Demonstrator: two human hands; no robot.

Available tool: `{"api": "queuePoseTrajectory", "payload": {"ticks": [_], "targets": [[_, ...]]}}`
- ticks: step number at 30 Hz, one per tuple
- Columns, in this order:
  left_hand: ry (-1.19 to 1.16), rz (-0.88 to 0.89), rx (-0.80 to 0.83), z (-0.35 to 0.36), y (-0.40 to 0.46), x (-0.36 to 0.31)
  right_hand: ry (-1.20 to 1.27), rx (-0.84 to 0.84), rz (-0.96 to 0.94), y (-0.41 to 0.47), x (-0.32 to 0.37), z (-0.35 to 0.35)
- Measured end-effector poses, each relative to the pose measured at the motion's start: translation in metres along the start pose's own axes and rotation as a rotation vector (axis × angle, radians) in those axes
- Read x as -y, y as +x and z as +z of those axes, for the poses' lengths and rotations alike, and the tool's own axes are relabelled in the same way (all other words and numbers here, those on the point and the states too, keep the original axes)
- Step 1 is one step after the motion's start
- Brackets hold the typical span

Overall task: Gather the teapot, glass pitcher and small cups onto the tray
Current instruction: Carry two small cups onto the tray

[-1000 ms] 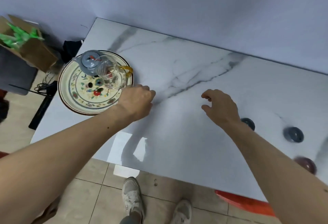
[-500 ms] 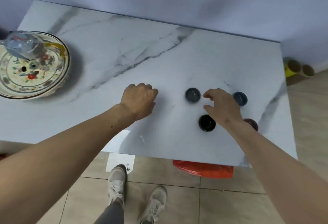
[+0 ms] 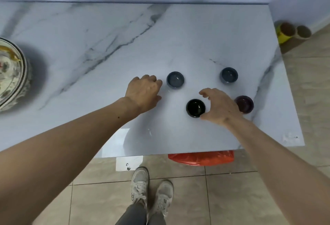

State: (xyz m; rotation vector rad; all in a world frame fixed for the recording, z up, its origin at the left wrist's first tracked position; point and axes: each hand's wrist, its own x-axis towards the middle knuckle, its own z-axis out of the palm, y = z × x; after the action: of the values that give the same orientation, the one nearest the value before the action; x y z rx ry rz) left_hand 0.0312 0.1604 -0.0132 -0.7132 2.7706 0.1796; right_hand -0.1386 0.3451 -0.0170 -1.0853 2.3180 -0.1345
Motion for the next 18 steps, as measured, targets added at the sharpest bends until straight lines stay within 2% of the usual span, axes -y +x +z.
{"api": "queuePoseTrajectory", "payload": {"ticks": [8,12,18], "targets": [[0.001,-0.062,0.025,0.024,0.033,-0.006,0.011,0.038,-0.039,0.012,-0.011,0.021],[-0.063,-0.093,-0.021,0.028,0.055,-0.01,0.044,0.017,-0.074,0.018,-0.018,0.027],[-0.109,-0.039,-0.031,0.03,0.079,-0.018,0.07,0.013,-0.134,0.022,-0.024,0.03]]}}
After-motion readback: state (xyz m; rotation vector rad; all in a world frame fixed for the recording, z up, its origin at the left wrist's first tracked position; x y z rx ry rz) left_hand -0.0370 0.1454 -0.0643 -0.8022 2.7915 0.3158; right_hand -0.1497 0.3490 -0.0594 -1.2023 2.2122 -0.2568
